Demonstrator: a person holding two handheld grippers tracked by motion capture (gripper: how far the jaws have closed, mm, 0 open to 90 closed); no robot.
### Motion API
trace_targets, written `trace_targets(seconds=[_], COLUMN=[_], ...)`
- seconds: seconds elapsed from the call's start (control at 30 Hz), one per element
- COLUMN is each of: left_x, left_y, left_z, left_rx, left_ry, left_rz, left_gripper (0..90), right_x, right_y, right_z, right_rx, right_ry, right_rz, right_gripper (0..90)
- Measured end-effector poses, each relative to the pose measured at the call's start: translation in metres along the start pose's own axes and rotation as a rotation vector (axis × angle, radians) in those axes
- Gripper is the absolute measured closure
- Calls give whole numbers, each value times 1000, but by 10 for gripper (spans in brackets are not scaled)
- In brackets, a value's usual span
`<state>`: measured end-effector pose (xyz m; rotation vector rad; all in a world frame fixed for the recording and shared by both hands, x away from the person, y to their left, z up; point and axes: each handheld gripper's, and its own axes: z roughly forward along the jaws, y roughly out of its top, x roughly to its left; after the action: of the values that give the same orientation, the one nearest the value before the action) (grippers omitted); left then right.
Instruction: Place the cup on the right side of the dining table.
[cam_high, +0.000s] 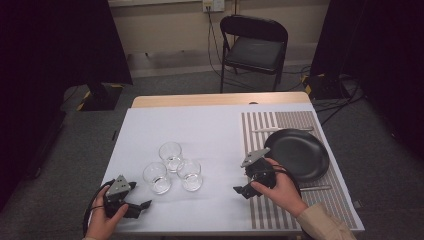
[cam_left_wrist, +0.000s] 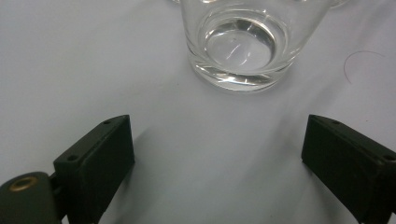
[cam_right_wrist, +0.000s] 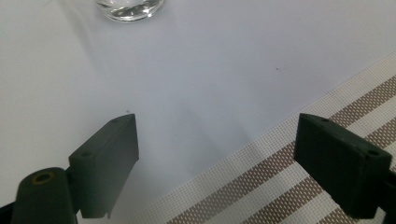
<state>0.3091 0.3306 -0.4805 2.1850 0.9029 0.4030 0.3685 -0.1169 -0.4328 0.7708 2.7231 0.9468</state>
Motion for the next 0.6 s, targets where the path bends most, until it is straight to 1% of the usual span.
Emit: trace_targets(seconds=[0.13, 0.23, 0.6], left_x=[0, 0, 0], left_y=[0, 0, 0], left_z=[0, 0, 0], left_rx=[0, -1, -1], left_ry=[0, -1, 0], left_rz=[0, 0, 0], left_gripper=[84, 84, 84], right_x=[0, 2, 3], right_y=[2, 5, 12], right_z=[1, 3, 5], right_rx=[2, 13, 8], right_ry=[2, 5, 9], right_rz=[-1, -15, -21], right_gripper=[134, 134, 134])
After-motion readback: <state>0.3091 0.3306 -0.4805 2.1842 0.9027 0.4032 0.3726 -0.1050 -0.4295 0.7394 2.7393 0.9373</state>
